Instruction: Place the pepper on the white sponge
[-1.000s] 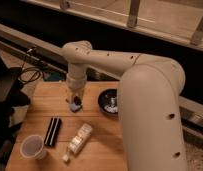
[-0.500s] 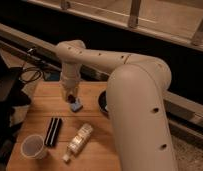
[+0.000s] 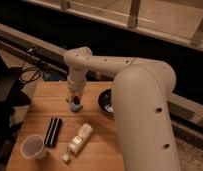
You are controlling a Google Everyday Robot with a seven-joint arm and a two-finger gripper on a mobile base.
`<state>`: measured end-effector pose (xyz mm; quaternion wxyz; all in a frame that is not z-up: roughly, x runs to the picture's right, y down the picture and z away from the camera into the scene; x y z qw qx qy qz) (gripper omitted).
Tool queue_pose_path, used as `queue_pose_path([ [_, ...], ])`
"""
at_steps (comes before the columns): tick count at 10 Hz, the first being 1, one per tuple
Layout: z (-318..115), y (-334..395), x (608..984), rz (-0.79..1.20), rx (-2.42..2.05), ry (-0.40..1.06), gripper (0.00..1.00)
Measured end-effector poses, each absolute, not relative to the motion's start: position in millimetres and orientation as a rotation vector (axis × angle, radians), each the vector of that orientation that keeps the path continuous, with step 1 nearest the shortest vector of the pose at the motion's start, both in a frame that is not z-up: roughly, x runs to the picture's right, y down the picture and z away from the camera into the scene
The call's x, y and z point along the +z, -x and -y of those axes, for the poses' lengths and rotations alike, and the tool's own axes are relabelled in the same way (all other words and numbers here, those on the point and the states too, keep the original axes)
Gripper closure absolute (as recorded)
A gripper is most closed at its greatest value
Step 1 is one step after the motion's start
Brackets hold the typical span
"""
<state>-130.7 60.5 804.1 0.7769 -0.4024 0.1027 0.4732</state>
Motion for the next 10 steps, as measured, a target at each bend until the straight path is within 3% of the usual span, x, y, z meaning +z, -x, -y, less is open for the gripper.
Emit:
queue_pose_path([
  [5,-66,162,844,-0.209,1.012,0.852,0.92],
  [7,-66,168,861,-0.231,1.025,0.862,0.81],
  [8,-64,162,873,-0.25,1.051,0.867,0.66],
  [10,-65,160,881,-0.26,1.072,0.874,0.5],
])
